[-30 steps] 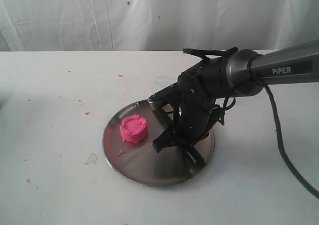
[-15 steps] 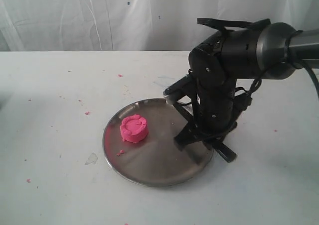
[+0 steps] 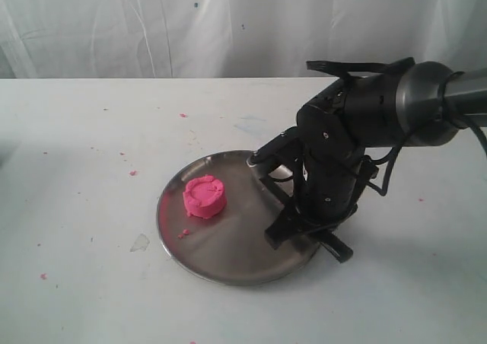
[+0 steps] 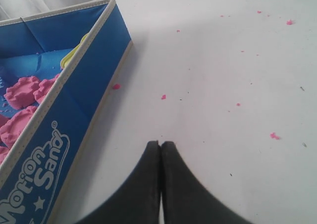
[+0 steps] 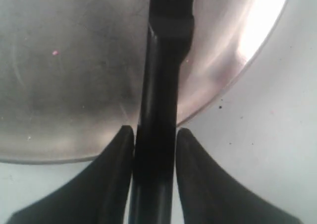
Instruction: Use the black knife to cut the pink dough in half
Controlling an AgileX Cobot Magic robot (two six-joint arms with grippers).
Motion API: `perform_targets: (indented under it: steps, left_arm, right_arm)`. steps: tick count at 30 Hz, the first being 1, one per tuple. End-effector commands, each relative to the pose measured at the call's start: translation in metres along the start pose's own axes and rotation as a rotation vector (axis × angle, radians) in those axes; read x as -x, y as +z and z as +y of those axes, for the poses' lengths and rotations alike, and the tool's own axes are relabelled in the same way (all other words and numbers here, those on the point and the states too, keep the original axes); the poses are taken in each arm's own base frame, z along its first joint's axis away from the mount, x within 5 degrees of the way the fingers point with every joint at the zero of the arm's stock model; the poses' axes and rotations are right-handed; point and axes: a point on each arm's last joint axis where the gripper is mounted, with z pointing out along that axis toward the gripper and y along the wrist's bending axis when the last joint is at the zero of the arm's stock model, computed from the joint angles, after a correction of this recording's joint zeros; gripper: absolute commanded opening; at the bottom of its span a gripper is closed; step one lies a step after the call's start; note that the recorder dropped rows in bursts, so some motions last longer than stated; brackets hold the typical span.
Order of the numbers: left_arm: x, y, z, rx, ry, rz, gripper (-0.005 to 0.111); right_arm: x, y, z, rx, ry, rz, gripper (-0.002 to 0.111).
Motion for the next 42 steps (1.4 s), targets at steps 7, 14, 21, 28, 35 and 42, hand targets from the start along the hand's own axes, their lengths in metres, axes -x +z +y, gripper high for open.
perform_targets:
  steps: [7,14,21,28,35,42]
  left_arm:
    - [0.0,0.0,0.0,0.004,0.001,-0.004,0.0]
    - [0.0,0.0,0.0,0.004,0.001,-0.004,0.0]
    - [0.0,0.0,0.0,0.004,0.001,-0.004,0.0]
    - [0.0,0.0,0.0,0.004,0.001,-0.004,0.0]
    - [0.0,0.0,0.0,0.004,0.001,-0.004,0.0]
    - [0.0,0.0,0.0,0.004,0.001,-0.004,0.0]
  right_arm:
    - [-0.001,0.001,0.003,0.033,-0.045,-0.018,0.045]
    - [0.001,-0.022,0.0,0.038,-0.022,-0.036,0.045]
    - [0.002,-0.034,0.001,0.06,-0.012,-0.078,0.045]
    - [0.003,-0.029,0.003,0.079,0.0,-0.084,0.045]
    - [0.008,-0.024,0.004,0.086,-0.003,-0.119,0.045]
    - [0.011,0.007,0.014,0.149,-0.021,-0.06,0.045]
